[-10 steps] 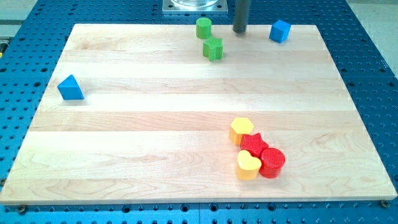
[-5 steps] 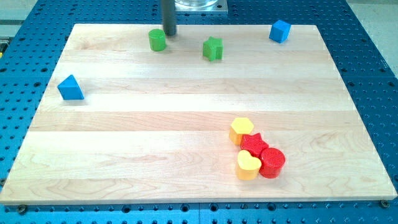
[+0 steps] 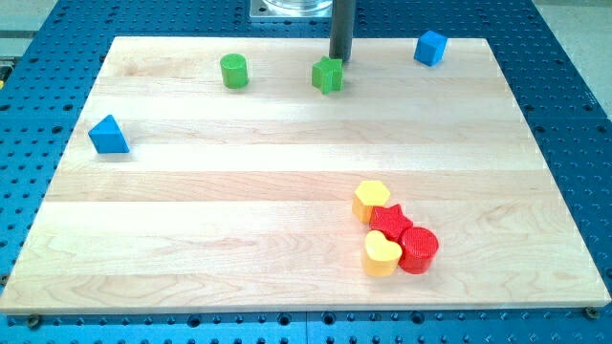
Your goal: Push the green star into the green circle
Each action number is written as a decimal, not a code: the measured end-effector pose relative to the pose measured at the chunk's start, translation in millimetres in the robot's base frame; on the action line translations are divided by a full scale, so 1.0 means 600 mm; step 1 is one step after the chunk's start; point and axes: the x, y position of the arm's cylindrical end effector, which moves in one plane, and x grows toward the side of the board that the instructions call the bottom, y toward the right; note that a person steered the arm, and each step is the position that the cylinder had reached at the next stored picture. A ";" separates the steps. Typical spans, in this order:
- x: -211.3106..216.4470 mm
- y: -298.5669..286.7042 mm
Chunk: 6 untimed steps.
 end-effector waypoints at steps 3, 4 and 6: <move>0.051 0.001; 0.072 0.050; 0.115 -0.137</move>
